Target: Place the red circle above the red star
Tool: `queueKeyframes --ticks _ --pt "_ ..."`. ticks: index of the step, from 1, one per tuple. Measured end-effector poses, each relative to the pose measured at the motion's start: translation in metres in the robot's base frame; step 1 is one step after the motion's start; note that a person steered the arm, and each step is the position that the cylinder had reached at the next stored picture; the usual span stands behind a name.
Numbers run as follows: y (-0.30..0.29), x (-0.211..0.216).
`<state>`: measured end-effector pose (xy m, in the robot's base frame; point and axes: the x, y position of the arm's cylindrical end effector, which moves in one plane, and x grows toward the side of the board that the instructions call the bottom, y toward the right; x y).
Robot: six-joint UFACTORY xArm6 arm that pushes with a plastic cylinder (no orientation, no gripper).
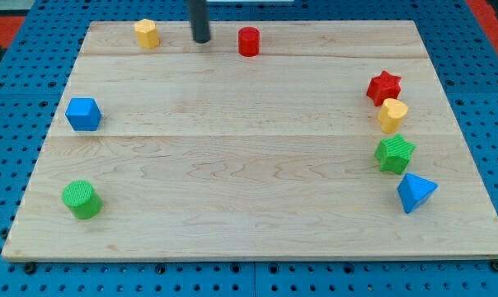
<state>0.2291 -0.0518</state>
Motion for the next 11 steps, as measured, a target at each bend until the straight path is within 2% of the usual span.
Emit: queueKeyframes --ticks 2,3,4,6,7,8,9,10,11 --pt "0.131 0.039" --pt "0.154 0.033" --pt "0.139 -0.005" --pt "0.157 0.046" --pt "0.187 0.04" --pt "0.149 -0.001" --pt "0.183 -0.011" --pt "0.193 0.03" --pt "0.203 0.027"
